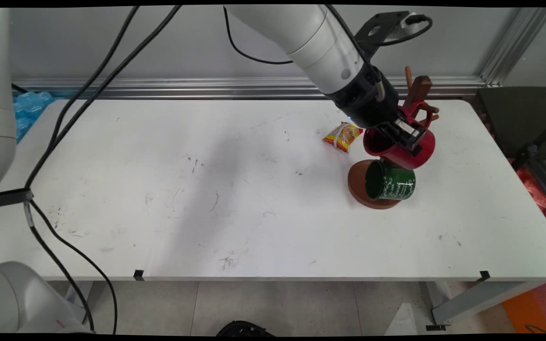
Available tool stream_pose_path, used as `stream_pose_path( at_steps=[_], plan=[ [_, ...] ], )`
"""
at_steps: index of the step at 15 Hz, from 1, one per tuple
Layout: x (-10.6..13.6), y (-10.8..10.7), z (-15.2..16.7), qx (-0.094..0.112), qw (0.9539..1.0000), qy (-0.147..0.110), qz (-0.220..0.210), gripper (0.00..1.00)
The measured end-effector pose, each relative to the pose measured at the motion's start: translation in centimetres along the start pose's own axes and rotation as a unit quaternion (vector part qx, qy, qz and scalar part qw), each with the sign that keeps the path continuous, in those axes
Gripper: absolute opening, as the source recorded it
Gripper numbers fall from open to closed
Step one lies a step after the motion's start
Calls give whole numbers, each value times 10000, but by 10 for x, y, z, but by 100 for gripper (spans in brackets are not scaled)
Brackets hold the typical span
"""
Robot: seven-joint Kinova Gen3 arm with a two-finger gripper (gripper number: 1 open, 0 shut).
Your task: Place the picked object on the table
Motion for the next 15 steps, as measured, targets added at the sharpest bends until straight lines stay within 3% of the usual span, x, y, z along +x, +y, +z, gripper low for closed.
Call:
stream_pose_path(
  at_steps=[15],
  plan=[
    [-3, 40, -21, -334, 9993, 102, 101, 0]
  ],
)
